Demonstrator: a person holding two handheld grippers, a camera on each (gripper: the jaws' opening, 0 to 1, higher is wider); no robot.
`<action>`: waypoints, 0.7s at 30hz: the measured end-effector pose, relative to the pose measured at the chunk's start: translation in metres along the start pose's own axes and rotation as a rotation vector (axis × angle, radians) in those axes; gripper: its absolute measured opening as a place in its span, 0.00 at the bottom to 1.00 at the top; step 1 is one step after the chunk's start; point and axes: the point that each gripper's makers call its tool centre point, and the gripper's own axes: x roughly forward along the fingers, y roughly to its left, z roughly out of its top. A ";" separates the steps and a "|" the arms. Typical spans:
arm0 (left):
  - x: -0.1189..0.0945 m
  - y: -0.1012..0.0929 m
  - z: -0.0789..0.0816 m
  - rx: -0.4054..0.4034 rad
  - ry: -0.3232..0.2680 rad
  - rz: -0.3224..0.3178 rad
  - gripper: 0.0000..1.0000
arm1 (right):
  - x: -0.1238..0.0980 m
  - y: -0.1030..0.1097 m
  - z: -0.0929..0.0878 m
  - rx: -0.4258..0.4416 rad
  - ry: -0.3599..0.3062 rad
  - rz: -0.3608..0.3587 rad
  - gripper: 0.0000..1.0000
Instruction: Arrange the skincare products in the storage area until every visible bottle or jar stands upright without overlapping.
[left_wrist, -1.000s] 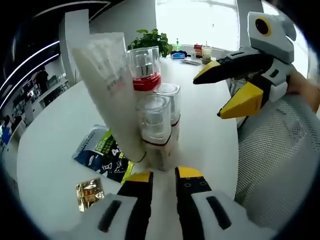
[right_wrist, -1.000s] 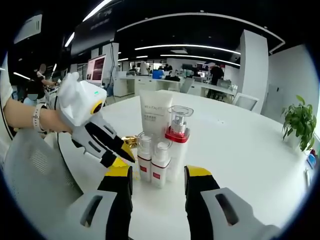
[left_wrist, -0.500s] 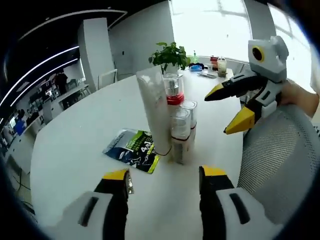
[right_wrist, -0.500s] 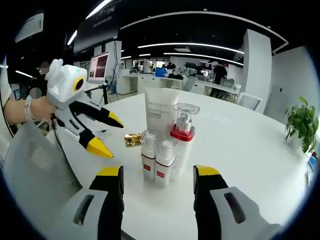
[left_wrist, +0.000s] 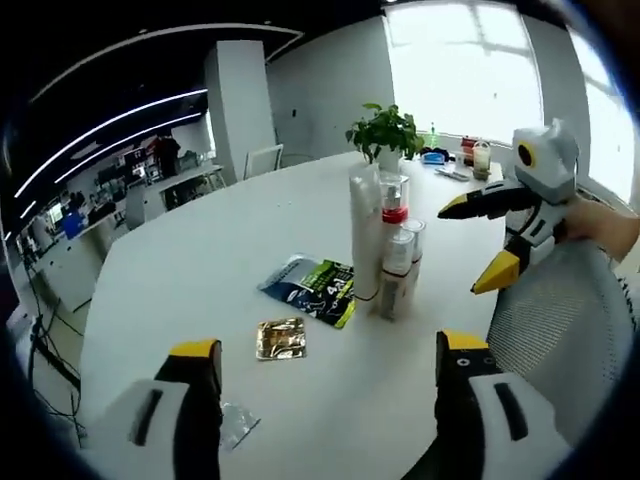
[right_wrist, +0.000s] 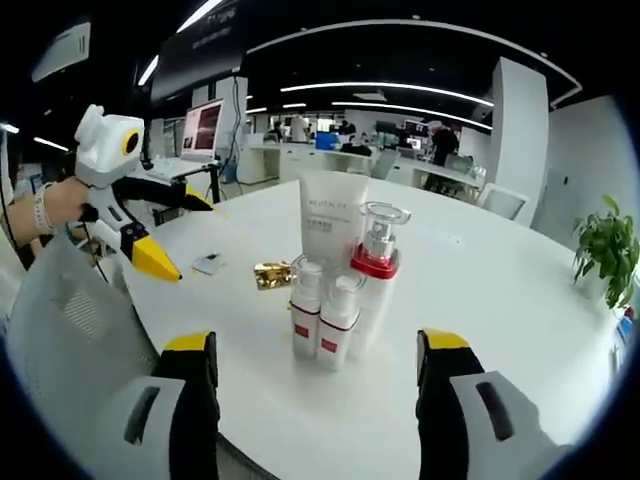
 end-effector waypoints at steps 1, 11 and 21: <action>-0.003 0.000 -0.001 -0.002 0.003 0.004 0.92 | -0.002 0.002 0.000 -0.004 0.003 0.001 0.84; -0.024 0.017 -0.011 -0.077 -0.002 0.084 0.99 | -0.018 0.010 0.014 0.017 -0.037 0.013 0.99; -0.037 0.015 -0.019 -0.121 0.002 0.115 0.99 | -0.024 0.021 0.022 -0.014 -0.035 0.044 1.00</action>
